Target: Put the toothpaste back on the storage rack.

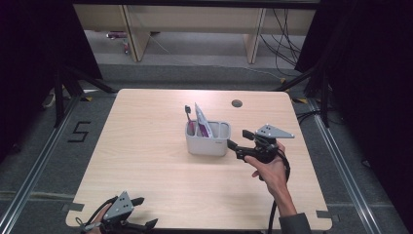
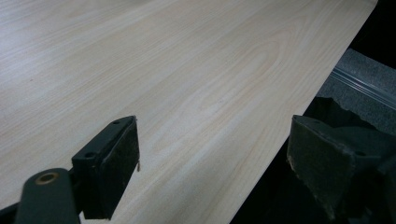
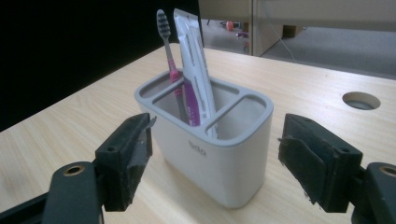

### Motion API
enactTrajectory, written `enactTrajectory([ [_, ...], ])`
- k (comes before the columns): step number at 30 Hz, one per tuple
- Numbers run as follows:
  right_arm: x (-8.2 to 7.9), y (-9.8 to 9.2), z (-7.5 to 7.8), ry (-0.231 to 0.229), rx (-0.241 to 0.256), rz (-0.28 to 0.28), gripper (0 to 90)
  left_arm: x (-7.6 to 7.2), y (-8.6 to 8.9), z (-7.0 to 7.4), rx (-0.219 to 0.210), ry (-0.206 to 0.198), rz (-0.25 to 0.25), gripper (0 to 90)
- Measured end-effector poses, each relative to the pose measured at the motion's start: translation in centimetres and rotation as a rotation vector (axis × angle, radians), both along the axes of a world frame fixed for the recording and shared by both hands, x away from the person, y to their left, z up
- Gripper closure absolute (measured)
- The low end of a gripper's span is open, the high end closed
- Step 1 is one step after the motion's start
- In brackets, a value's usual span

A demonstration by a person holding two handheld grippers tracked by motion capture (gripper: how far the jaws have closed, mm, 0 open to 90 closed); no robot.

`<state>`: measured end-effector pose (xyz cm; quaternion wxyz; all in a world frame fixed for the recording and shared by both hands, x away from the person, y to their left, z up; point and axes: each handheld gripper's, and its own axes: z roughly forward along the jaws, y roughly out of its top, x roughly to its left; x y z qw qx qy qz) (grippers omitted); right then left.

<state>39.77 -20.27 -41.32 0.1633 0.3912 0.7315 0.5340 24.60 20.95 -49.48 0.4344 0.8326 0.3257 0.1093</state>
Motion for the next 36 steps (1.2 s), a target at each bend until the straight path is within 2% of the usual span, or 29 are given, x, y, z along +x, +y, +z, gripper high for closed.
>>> enactTrajectory([
  [4, -0.5, -0.3, -0.3, -0.001, -0.008, -0.005, 24.8, 0.1, -0.1, 0.0, -0.011, -0.001, -0.009, 16.5],
  [5, -0.6, -0.3, -0.4, 0.014, 0.011, -0.007, 24.7, 0.1, -0.2, 0.0, -0.010, 0.000, -0.006, 16.5],
  [6, -0.6, -0.5, -0.5, 0.006, -0.003, 0.004, 24.3, 0.1, -0.2, 0.0, -0.010, -0.007, -0.011, 16.5],
  [9, -1.0, -0.4, -0.9, 0.000, 0.008, -0.005, 23.6, 0.1, -0.3, 0.0, -0.012, 0.002, -0.013, 16.5],
  [10, -1.0, -0.6, -1.0, -0.001, -0.010, 0.009, 23.6, 0.1, -0.2, 0.0, -0.007, -0.002, -0.013, 16.5],
  [11, -1.1, -0.6, -1.2, 0.013, 0.008, 0.012, 23.4, 0.1, -0.2, 0.0, -0.007, -0.003, -0.004, 16.5],
  [12, -1.2, -0.7, -1.4, 0.010, -0.008, 0.009, 23.1, 0.1, -0.2, 0.1, -0.003, 0.002, -0.001, 16.5],
  [14, -1.4, -0.8, -1.8, 0.011, -0.015, 0.010, 22.9, 0.1, -0.3, -0.1, -0.034, -0.012, 0.005, 16.5],
  [15, -1.5, -0.8, -1.9, 0.033, -0.002, 0.011, 22.8, 0.1, -0.2, 0.0, -0.012, -0.007, -0.001, 16.5],
  [16, -1.8, -0.8, -2.0, 0.047, 0.006, 0.005, 22.9, 0.2, -0.2, 0.0, -0.016, -0.006, -0.009, 16.5],
  [17, -1.8, -0.9, -2.2, 0.036, 0.002, 0.013, 22.8, 0.2, -0.3, -0.1, -0.020, -0.006, -0.009, 16.5],
  [18, -2.1, -0.9, -2.3, 0.059, 0.013, 0.003, 22.7, 0.2, -0.3, 0.0, -0.010, -0.005, -0.013, 16.5],
  [19, -2.0, -1.0, -2.5, 0.032, -0.011, 0.016, 22.7, 0.2, -0.3, -0.1, -0.019, -0.003, -0.010, 16.5],
  [22, -2.2, -1.0, -2.7, 0.045, -0.005, 0.022, 22.3, 0.2, -0.2, 0.0, -0.023, 0.001, -0.002, 16.5],
  [24, -2.4, -1.1, -2.8, 0.041, -0.022, 0.020, 22.1, 0.2, -0.2, 0.0, -0.023, 0.002, 0.002, 16.5],
  [26, -2.7, -0.9, -2.9, 0.058, -0.006, 0.022, 22.1, 0.2, -0.3, -0.1, -0.030, -0.007, 0.005, 16.5],
  [29, -2.9, -1.0, -3.0, 0.028, -0.022, 0.030, 21.9, 0.2, -0.3, -0.1, -0.036, -0.012, 0.005, 16.5],
  [32, -3.4, -1.0, -3.0, 0.052, -0.005, 0.025, 21.8, 0.4, -0.3, 0.0, -0.012, 0.000, -0.001, 16.5],
  [36, -4.3, -1.3, -3.2, 0.078, -0.005, 0.022, 21.7, 0.3, -0.4, 0.0, -0.016, 0.002, -0.007, 16.5],
])
